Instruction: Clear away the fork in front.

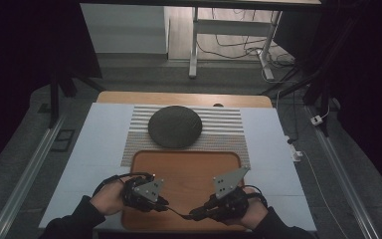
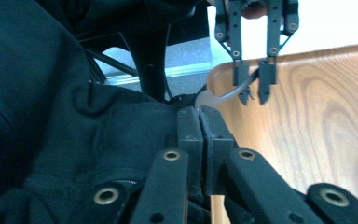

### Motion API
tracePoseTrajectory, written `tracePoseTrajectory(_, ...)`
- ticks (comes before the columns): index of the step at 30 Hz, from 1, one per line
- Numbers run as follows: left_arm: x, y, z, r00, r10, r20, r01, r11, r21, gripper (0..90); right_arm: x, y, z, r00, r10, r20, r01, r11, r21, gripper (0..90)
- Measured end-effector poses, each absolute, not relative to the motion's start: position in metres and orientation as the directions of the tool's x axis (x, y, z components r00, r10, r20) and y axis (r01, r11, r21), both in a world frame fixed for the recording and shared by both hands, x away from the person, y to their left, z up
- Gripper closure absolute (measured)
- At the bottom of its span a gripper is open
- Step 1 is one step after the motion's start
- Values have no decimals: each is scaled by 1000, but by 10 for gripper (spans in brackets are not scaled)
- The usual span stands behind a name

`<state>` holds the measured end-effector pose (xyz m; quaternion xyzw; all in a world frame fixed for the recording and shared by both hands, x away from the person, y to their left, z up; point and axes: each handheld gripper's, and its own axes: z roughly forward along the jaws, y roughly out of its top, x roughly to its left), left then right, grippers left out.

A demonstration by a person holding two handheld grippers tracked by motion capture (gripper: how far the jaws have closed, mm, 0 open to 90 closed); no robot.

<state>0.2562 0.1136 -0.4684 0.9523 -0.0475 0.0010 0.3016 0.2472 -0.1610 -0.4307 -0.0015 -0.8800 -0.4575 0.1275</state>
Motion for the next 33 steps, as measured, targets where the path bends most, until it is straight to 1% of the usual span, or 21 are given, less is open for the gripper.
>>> tracePoseTrajectory(3,254,113,-470,992,-120,44,-124,-825,552,823,248,-161,-432,-971,-99,219,120,592,797,846)
tracePoseTrajectory(4,253,112,-470,991,-128,45,-131,-827,547,831,249,-162,-433,-974,-78,211,123,598,792,817)
tracePoseTrajectory(5,253,112,-471,990,-133,44,-136,-828,544,831,249,-162,-433,-974,-78,211,123,598,792,817)
tracePoseTrajectory(6,253,112,-471,988,-149,49,-152,-833,532,844,250,-162,-433,-978,-50,201,132,598,790,787)
tracePoseTrajectory(8,252,112,-471,987,-153,50,-156,-833,532,849,250,-162,-434,-979,-38,200,138,597,790,775)
tracePoseTrajectory(9,252,112,-471,988,-147,47,-149,-833,533,852,252,-163,-434,-981,-11,194,149,596,789,746)
tracePoseTrajectory(10,252,112,-472,991,-128,39,-128,-830,543,852,252,-163,-434,-981,-11,194,149,596,789,746)
tracePoseTrajectory(11,253,112,-472,992,-119,35,-119,-831,544,853,253,-163,-434,-981,27,193,171,590,789,696)
tracePoseTrajectory(12,253,112,-471,993,-111,30,-110,-831,545,853,253,-163,-434,-981,27,193,171,590,789,696)
tracePoseTrajectory(13,254,113,-471,995,-96,22,-92,-830,551,853,253,-164,-434,-981,53,185,181,588,789,643)
tracePoseTrajectory(14,254,114,-470,996,-83,13,-77,-828,556,853,253,-164,-434,-981,53,185,181,588,789,643)
tracePoseTrajectory(15,255,114,-470,998,-66,-3,-53,-826,562,853,253,-164,-434,-981,71,182,189,587,788,617)
tracePoseTrajectory(16,255,115,-469,999,-47,-17,-29,-825,564,854,254,-164,-434,-980,89,177,195,589,785,585)
tracePoseTrajectory(17,255,116,-468,999,-35,-27,-14,-825,565,854,254,-164,-434,-976,140,169,219,598,771,527)
tracePoseTrajectory(18,256,116,-468,999,-28,-33,-5,-825,564,854,254,-165,-434,-974,154,164,224,600,768,501)
tracePoseTrajectory(20,256,117,-469,999,0,-53,30,-823,567,854,254,-166,-434,-974,170,151,225,607,762,482)
tracePoseTrajectory(22,256,118,-469,998,19,-67,54,-823,566,854,253,-169,-434,-964,237,118,242,604,759,425)
tracePoseTrajectory(23,256,119,-469,997,33,-76,70,-822,565,854,253,-169,-434,-964,237,118,242,604,759,425)
tracePoseTrajectory(25,256,120,-470,992,71,-100,115,-815,568,855,252,-172,-432,-956,278,93,249,600,760,392)
tracePoseTrajectory(28,257,122,-470,984,114,-135,171,-807,565,855,251,-178,-431,-937,344,67,271,593,758,306)
tracePoseTrajectory(33,258,126,-469,962,204,-180,271,-785,557,856,247,-183,-435,-918,392,58,302,597,743,248)
